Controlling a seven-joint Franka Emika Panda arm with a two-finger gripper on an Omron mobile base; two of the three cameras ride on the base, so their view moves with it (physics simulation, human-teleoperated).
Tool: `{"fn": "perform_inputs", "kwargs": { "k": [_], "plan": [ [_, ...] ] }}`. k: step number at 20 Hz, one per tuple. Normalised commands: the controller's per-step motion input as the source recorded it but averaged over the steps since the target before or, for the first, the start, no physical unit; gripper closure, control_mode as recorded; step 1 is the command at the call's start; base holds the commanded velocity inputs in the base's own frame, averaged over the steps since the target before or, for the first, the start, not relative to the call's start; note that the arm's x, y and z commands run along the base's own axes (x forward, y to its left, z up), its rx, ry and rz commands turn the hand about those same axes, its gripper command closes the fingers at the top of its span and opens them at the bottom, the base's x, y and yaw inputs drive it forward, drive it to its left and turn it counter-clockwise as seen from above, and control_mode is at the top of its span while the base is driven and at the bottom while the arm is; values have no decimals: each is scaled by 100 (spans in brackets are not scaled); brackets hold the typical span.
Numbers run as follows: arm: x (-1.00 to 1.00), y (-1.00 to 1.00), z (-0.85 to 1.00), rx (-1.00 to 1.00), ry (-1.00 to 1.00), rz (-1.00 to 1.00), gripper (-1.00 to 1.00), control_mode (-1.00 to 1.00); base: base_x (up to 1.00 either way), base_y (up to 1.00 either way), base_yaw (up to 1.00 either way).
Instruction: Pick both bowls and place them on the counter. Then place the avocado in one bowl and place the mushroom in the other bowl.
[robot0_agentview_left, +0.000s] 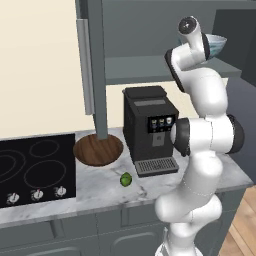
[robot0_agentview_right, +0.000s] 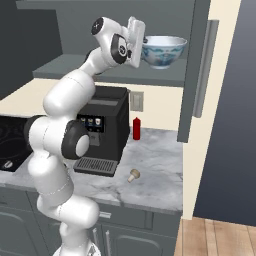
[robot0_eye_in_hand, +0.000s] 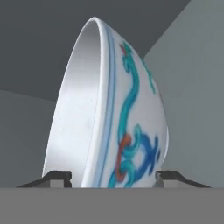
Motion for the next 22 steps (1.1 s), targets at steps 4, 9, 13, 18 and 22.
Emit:
{"fn": "perform_inputs", "kwargs": {
  "k": [4, 9, 13, 18, 22],
  "plan": [
    [-27, -1, -16, 0, 0, 0, 100, -100, 0, 0, 0],
    [-47, 13, -10, 0, 5, 0, 100, -100, 0, 0, 0],
    [-43, 18, 0, 0, 14, 0, 100, -100, 0, 0, 0],
    [-53, 23, 0, 6, 8, 1, 100, -100, 0, 0, 0],
    [-64, 25, 0, 13, 0, 4, 100, -100, 0, 0, 0]
  ]
}}
